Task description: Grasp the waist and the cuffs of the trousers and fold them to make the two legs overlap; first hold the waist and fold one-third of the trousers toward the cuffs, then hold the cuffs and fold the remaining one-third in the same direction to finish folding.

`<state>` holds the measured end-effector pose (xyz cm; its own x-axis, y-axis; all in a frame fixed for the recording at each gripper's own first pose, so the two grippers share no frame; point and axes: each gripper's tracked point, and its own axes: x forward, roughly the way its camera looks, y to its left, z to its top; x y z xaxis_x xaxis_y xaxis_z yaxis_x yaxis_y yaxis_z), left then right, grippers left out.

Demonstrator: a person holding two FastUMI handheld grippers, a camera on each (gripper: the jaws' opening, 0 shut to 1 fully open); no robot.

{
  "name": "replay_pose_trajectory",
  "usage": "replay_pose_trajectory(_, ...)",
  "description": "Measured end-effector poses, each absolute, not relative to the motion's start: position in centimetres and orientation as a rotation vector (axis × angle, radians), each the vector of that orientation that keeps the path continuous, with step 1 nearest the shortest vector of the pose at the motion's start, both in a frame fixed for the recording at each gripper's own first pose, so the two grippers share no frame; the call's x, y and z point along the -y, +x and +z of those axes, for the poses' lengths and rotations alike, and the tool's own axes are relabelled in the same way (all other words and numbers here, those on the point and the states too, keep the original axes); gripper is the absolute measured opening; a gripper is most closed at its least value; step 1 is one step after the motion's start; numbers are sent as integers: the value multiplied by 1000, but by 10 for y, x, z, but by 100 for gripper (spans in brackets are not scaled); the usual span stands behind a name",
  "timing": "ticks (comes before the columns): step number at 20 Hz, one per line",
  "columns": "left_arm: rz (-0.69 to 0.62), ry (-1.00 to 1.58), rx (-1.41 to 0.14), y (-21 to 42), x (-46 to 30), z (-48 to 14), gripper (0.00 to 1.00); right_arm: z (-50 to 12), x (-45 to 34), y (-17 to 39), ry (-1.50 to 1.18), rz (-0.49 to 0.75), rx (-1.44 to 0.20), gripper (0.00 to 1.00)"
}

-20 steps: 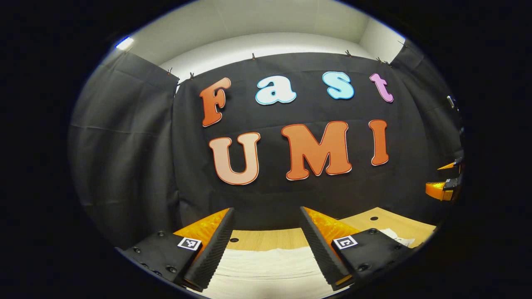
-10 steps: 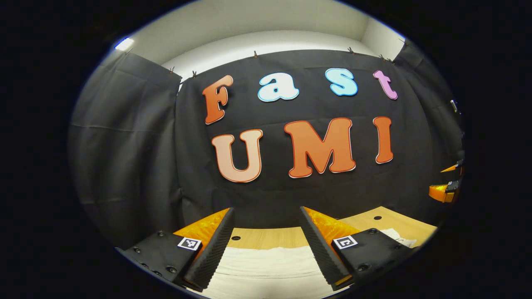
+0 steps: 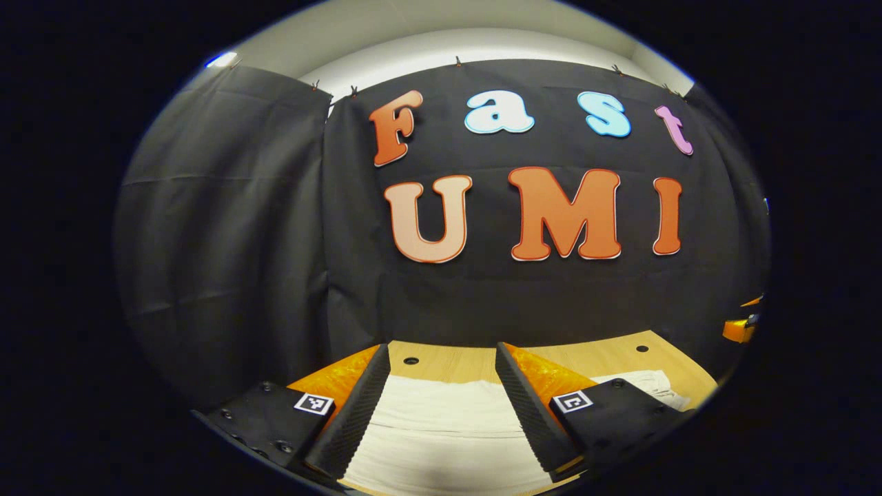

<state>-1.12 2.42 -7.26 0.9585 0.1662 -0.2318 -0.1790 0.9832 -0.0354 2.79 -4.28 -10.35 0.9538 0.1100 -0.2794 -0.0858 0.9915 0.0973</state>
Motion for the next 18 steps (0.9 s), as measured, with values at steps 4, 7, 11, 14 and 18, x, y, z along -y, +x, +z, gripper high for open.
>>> replay_pose_trajectory(4, 252, -103, -326, -37, -42, -103, 100, -131, 51, 31, 122, 116, -380, 99)
replay_pose_trajectory(7, 310, -125, -426, -50, -59, -134, 100, -150, 57, 31, 124, 111, -445, 99)
replay_pose_trajectory(11, 373, -207, -532, -69, -90, -172, 100, -178, 51, 31, 179, 115, -545, 99)
replay_pose_trajectory(14, 414, -299, -627, -84, -120, -209, 98, -199, 47, 27, 202, 95, -618, 99)
replay_pose_trajectory(18, 454, -457, -738, -91, -155, -263, 97, -216, 33, 26, 231, 84, -686, 98)
